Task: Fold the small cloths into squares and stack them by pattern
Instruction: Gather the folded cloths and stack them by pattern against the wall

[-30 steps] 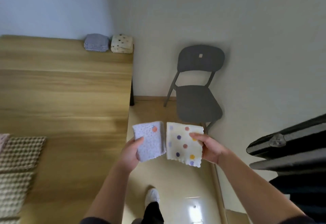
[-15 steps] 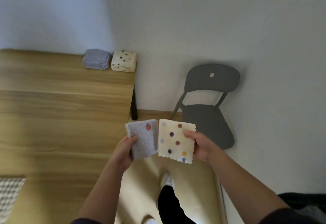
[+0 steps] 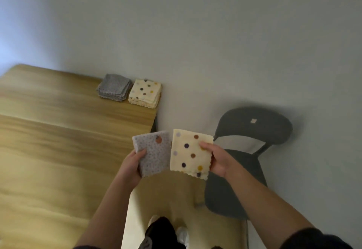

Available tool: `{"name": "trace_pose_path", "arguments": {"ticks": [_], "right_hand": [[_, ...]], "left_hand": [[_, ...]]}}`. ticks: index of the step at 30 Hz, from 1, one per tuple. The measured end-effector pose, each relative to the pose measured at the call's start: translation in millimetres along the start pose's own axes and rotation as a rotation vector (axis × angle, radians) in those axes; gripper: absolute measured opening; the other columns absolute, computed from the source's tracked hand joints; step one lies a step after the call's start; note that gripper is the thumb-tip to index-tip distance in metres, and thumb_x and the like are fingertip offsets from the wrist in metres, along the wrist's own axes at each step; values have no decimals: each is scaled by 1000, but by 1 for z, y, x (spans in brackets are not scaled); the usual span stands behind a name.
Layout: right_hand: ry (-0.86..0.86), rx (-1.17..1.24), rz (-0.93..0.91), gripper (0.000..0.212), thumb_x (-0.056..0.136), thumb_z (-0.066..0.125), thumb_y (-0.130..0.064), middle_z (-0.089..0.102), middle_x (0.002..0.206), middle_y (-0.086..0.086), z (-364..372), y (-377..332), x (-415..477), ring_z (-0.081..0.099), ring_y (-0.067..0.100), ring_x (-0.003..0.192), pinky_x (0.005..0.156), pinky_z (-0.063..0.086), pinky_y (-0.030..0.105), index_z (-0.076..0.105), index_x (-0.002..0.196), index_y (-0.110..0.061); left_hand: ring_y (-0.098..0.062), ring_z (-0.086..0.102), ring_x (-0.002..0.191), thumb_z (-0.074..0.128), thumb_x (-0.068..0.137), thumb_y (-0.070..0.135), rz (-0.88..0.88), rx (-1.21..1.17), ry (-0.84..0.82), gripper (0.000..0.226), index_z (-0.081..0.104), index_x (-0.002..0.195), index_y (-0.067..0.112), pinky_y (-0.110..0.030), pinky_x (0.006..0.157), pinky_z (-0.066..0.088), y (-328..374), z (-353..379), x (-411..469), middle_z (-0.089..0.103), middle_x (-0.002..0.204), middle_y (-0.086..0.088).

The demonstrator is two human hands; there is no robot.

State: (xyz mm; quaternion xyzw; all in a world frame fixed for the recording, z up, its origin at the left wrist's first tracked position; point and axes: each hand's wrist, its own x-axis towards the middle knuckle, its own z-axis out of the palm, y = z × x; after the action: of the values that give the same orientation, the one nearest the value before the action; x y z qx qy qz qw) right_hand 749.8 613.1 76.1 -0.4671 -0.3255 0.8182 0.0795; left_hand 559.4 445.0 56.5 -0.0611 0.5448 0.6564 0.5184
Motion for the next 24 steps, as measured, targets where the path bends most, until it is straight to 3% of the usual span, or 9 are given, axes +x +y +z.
{"name": "trace_pose_path", "arguments": {"ticks": [5,9,15,19,24], "right_hand": [[-15,33,22,21,94,55,-17,72,104,14,19,-39,45,65,33,100,87,51,50,63,112,-8],[-16,54,25,29,93,58,-19,70,112,16,51,-74,92,63,35,107,93,48,53,61,119,-8],[-13,146,50,28,91,61,-17,71,108,15,111,-129,163,64,34,104,88,50,52,61,117,-9],[-34,195,103,20,92,59,-16,74,95,14,141,-144,201,63,35,98,80,51,49,63,110,-8],[1,198,120,30,91,60,-15,72,106,15,162,-157,246,65,33,102,76,53,46,61,120,-7]], "left_hand": [[-30,61,97,43,99,9,16,-12,34,18,55,111,14,-44,71,54,39,3,38,62,109,-14],[-34,59,101,45,98,10,10,-3,89,27,48,125,11,-47,75,51,82,0,84,60,114,-17],[-36,61,101,45,96,10,-55,84,128,31,50,127,7,-46,75,51,157,-21,158,63,114,-19],[-37,61,98,47,96,14,-197,195,136,32,49,125,2,-47,74,50,192,-40,189,62,113,-23],[-38,60,96,47,95,14,-268,243,178,38,49,128,-5,-48,78,51,213,-61,214,62,113,-26]]}}
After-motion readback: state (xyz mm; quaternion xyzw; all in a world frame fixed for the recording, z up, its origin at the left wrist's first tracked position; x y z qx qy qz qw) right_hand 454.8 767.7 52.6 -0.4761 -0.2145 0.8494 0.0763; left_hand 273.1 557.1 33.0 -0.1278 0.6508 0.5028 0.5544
